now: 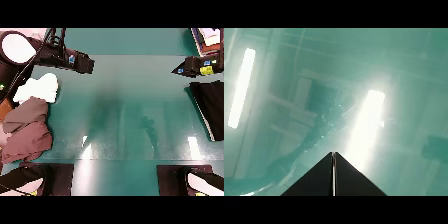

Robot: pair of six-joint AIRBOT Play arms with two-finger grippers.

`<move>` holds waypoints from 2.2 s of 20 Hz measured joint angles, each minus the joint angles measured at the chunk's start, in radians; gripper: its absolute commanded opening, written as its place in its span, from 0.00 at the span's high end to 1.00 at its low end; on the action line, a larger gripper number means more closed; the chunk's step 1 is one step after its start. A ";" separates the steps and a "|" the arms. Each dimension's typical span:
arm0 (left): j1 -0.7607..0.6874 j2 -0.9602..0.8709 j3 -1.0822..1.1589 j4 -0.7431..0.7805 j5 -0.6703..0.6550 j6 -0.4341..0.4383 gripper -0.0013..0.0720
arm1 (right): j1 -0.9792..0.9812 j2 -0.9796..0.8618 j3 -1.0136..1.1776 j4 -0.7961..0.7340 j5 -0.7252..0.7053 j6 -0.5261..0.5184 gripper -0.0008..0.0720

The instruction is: Fold the shirts.

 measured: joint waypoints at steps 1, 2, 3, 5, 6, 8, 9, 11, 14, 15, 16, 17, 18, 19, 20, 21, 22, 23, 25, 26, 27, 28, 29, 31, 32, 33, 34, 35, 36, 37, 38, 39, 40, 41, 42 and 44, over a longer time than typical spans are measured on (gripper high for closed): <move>0.000 0.000 0.000 0.000 0.000 0.000 0.95 | 0.000 0.000 0.000 0.000 0.000 0.000 0.96; 0.000 0.000 0.000 0.000 0.000 0.000 0.95 | 0.000 0.000 0.000 0.000 0.000 0.000 0.96; 0.000 0.000 0.000 0.000 0.000 0.000 0.95 | 0.000 0.000 0.000 0.000 0.000 0.000 0.96; 0.000 0.000 0.000 0.000 0.000 0.000 0.95 | 0.000 0.000 0.000 0.000 0.000 0.000 0.96; 0.000 0.000 0.000 0.000 0.000 0.000 0.95 | 0.000 0.000 0.000 0.000 0.000 0.000 0.96; 0.000 0.000 0.000 0.000 0.000 0.000 0.95 | 0.000 0.000 0.000 0.000 0.000 0.000 0.96; 0.000 0.000 0.000 0.000 0.000 0.000 0.95 | 0.000 0.000 0.000 0.000 0.000 0.000 0.96; 0.000 0.000 0.000 0.000 0.000 0.000 0.95 | 0.000 0.000 0.000 0.000 0.000 0.000 0.96; 0.000 0.000 0.000 0.001 0.026 0.002 0.95 | 0.000 0.000 0.000 0.000 0.000 0.000 0.96; 0.001 0.000 0.000 0.013 0.048 0.016 0.94 | 0.000 0.000 0.000 0.000 0.000 0.000 0.96; 0.007 0.001 0.000 0.040 0.065 0.031 0.62 | 0.000 0.000 0.000 0.000 0.000 0.000 0.96; 0.018 0.001 0.000 0.086 0.076 0.032 0.28 | 0.000 0.000 0.000 0.000 0.000 0.000 0.96; 0.037 -0.001 -0.002 0.150 0.080 0.026 0.19 | 0.000 0.000 0.000 0.000 0.000 0.000 0.96; 0.064 -0.005 -0.007 0.209 0.082 0.005 0.19 | 0.000 0.000 0.000 0.000 0.000 0.000 0.96; 0.101 -0.012 -0.017 0.267 0.077 -0.018 0.19 | 0.000 0.000 0.000 0.000 0.000 0.000 0.96; 0.144 -0.020 -0.032 0.312 0.070 -0.040 0.19 | 0.000 0.000 0.000 0.000 0.000 0.000 0.96; 0.189 -0.029 -0.053 0.344 0.065 -0.061 0.19 | 0.000 0.000 0.000 0.000 0.000 0.000 0.96; 0.238 -0.042 -0.082 0.370 0.058 -0.079 0.19 | 0.000 0.000 0.000 0.000 0.000 0.000 0.96; 0.326 -0.069 -0.146 0.402 0.060 -0.103 0.19 | 0.000 0.000 0.000 0.000 0.000 0.000 0.96; 0.362 -0.086 -0.178 0.414 0.068 -0.110 0.19 | 0.000 0.000 0.000 0.000 -0.001 0.000 0.96; 0.395 -0.107 -0.208 0.420 0.080 -0.117 0.19 | 0.000 0.000 0.000 0.000 -0.002 0.000 0.96; 0.423 -0.131 -0.231 0.426 0.095 -0.121 0.19 | 0.000 0.000 0.000 0.000 -0.005 0.000 0.96; 0.443 -0.156 -0.247 0.428 0.104 -0.124 0.19 | 0.000 0.000 0.000 0.000 -0.007 0.000 0.96; 0.471 -0.200 -0.268 0.435 0.124 -0.129 0.27 | 0.000 0.000 0.000 0.000 -0.008 0.000 0.96; 0.480 -0.217 -0.274 0.436 0.133 -0.130 0.51 | 0.000 0.000 0.000 0.000 -0.009 0.000 0.96; 0.485 -0.228 -0.278 0.439 0.140 -0.132 0.76 | 0.000 0.000 0.000 0.000 -0.010 0.000 0.96; 0.491 -0.236 -0.277 0.441 0.147 -0.133 0.96 | 0.000 0.000 0.000 0.000 -0.010 0.000 0.96; 0.494 -0.240 -0.273 0.442 0.149 -0.133 0.95 | 0.000 0.000 0.000 0.000 -0.011 0.000 0.96; 0.495 -0.242 -0.262 0.443 0.149 -0.135 0.95 | 0.000 0.000 0.000 0.000 -0.011 0.000 0.96; 0.497 -0.242 -0.247 0.443 0.146 -0.136 0.95 | 0.000 0.000 0.000 0.000 -0.011 0.000 0.96; 0.499 -0.237 -0.225 0.446 0.138 -0.137 0.95 | 0.000 0.000 0.000 0.000 -0.011 0.000 0.96; 0.500 -0.226 -0.199 0.449 0.128 -0.137 0.95 | 0.000 0.000 0.000 0.000 -0.011 0.000 0.96; 0.500 -0.209 -0.164 0.449 0.116 -0.136 0.95 | 0.000 0.003 0.000 0.000 -0.011 0.000 0.96; 0.500 -0.186 -0.126 0.449 0.100 -0.135 0.95 | 0.000 0.009 0.001 0.001 -0.011 0.000 0.96; 0.500 -0.156 -0.077 0.447 0.086 -0.127 0.95 | 0.000 0.021 0.002 0.002 -0.011 0.000 0.96; 0.500 -0.085 0.033 0.413 0.043 -0.093 0.96 | 0.000 0.056 0.002 0.003 -0.031 0.000 0.96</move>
